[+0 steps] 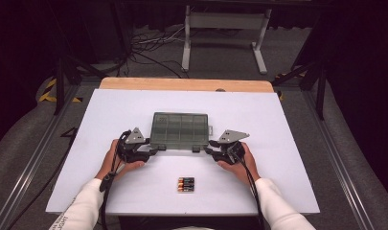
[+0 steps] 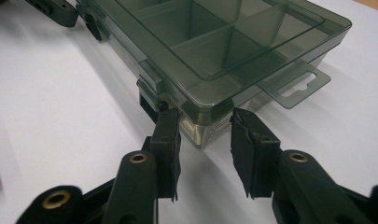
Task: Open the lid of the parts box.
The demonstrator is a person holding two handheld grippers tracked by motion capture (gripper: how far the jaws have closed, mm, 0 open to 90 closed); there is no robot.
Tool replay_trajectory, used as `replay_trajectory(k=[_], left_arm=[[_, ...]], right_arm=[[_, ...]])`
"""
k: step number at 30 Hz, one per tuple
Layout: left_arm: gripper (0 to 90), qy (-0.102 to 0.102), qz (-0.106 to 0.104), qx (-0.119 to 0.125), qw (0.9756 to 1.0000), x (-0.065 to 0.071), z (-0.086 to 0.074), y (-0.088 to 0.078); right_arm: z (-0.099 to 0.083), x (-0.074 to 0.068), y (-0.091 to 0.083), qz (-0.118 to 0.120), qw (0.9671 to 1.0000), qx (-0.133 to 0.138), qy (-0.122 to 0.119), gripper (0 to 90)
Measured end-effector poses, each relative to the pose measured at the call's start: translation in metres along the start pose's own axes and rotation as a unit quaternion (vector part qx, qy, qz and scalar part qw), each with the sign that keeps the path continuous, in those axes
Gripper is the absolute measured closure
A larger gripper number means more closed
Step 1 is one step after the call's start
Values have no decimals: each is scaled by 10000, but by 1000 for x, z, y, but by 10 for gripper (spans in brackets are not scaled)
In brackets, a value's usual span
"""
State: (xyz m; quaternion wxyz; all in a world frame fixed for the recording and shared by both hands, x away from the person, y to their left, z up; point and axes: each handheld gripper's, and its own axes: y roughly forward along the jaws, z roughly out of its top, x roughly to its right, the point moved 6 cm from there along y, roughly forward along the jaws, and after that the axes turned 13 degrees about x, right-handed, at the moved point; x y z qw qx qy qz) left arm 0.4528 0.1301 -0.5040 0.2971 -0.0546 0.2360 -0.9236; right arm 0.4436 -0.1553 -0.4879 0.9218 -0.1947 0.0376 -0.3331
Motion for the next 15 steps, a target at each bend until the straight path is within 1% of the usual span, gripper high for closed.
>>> replay_trajectory(k=[5,8,9,10,11,12,15], left_arm=[[473,-9,-21,-1,10000,-1,0,0],[474,-9,-18,-6,10000,-1,0,-1],[475,28,6,2,10000,-2,0,-1],[476,-15,-17,-7,10000,-1,0,-1],[476,29,10,-1,10000,-2,0,-1],[476,28,9,-1,10000,-2,0,-1],[478,5,0,-5,10000,-1,0,-1]], right_arm=[[1,-1,-1,62,10000,26,69,626],[1,-1,0,51,10000,15,73,626],[1,-1,-1,63,9999,25,110,626],[1,-1,-1,67,9999,23,144,626],[1,-1,-1,66,9998,27,159,626],[1,-1,-1,62,9998,41,176,627],[1,-1,-1,28,9998,7,175,654]])
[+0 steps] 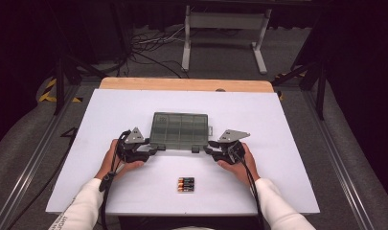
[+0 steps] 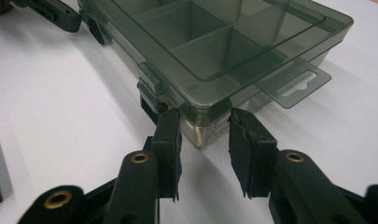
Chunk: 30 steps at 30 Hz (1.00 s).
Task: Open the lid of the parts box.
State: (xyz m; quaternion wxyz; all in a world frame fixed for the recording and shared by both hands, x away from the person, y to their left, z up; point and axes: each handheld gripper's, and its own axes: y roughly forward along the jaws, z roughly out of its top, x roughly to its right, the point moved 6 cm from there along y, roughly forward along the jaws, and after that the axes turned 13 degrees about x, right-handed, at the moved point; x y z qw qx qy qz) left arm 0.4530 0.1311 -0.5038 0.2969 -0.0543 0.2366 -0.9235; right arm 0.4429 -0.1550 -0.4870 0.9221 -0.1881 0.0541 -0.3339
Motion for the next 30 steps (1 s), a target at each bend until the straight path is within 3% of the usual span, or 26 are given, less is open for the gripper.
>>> replay_trajectory(k=[14,16,19,30], left_arm=[[486,-31,3,-1,10000,0,0,-1],[491,-166,-115,124,9997,0,1,-6],[465,-285,-47,283,9992,-3,3,-10],[432,-339,70,424,9985,-3,7,-9]], right_arm=[[3,-3,-1,-113,9998,31,-153,697],[3,-3,-1,-114,9998,37,-163,699],[2,-3,-1,-101,9998,56,-147,698],[3,-3,-1,-107,9998,74,-169,699]])
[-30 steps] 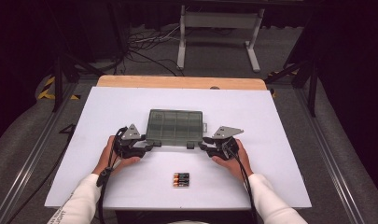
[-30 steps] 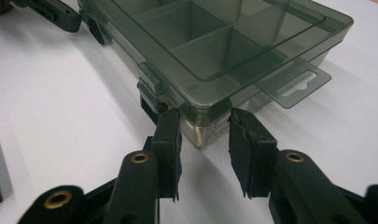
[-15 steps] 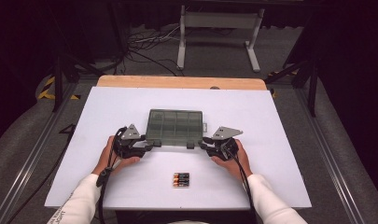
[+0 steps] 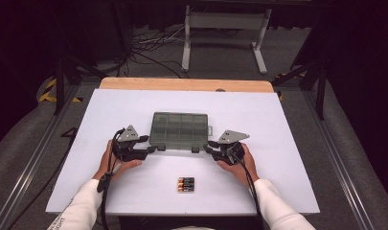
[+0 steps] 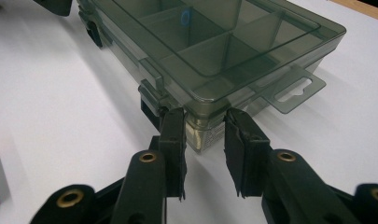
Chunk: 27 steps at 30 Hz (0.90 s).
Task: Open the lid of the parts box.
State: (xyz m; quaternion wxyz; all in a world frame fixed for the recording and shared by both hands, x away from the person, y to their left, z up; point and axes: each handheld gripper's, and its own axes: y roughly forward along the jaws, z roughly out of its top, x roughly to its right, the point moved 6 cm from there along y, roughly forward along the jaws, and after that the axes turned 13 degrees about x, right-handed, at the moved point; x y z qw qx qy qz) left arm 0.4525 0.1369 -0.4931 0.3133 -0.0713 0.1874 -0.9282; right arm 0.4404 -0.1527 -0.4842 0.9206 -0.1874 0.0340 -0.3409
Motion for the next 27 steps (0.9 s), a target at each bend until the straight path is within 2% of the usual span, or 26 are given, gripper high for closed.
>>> replay_trajectory(k=[1,4,17,19,22,24,27], left_arm=[[430,37,92,-43,9999,0,-1,1],[430,6,98,-49,9999,1,-1,3],[422,-102,210,-44,9997,5,1,4],[417,-43,275,-58,9996,6,1,5],[421,-93,285,-11,9996,6,2,4],[449,-78,256,7,9996,7,3,3],[453,-20,298,50,9995,9,5,2]], right_arm=[[0,0,0,-8,10000,-1,-12,700],[0,-1,0,-42,10000,-11,-78,707],[1,-1,-1,-129,9999,40,-86,745],[1,-1,-1,-145,9998,62,-103,750],[1,-1,-1,-164,9998,81,-114,759],[3,-2,-2,-149,9997,165,-122,802],[6,-4,-3,-151,9995,182,-227,807]])
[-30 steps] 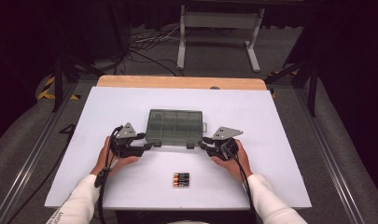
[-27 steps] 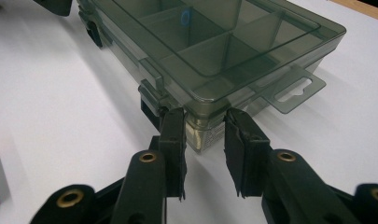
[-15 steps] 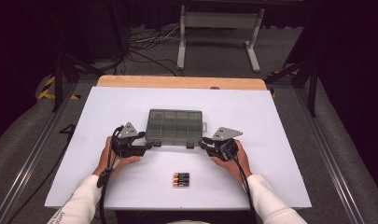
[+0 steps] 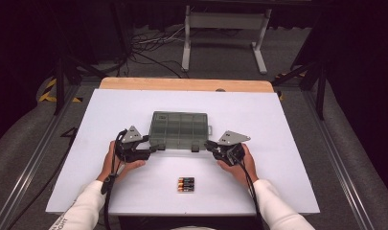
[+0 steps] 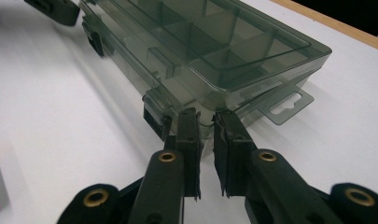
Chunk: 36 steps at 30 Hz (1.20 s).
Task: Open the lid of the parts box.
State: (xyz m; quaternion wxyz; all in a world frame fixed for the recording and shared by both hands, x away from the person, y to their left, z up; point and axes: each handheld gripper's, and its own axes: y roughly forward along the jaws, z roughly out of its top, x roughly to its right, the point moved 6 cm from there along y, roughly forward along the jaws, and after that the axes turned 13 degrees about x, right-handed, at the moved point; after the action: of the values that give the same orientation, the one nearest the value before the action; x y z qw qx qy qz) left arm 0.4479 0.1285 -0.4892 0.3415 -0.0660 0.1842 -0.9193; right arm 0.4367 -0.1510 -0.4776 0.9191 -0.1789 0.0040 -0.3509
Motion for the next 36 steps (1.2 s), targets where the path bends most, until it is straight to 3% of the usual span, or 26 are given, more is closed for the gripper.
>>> replay_trajectory(k=[5,7,13,14,17,25,28,34,36], left_arm=[[459,-40,15,123,9999,-3,3,-6],[459,-8,7,168,9999,-4,4,-7],[461,18,-1,176,9998,-5,4,-6],[459,96,4,189,9998,-6,5,-6],[459,155,13,192,9997,-6,5,-4],[464,255,110,300,9992,-9,11,-6],[457,340,220,361,9985,-13,17,-6],[456,884,516,241,9945,-18,23,1],[460,952,595,258,9933,-19,25,5]], right_arm=[[0,2,0,-84,10000,14,-29,779],[1,3,0,-206,9997,9,-90,699],[3,1,3,-308,9993,63,-225,667],[4,1,2,-322,9992,87,-229,668],[7,1,2,-429,9981,117,-435,656],[14,5,5,-627,9964,224,-531,620],[19,5,6,-720,9948,253,-670,594],[26,8,9,-836,9917,409,-882,607],[27,9,10,-905,9907,404,-932,617]])
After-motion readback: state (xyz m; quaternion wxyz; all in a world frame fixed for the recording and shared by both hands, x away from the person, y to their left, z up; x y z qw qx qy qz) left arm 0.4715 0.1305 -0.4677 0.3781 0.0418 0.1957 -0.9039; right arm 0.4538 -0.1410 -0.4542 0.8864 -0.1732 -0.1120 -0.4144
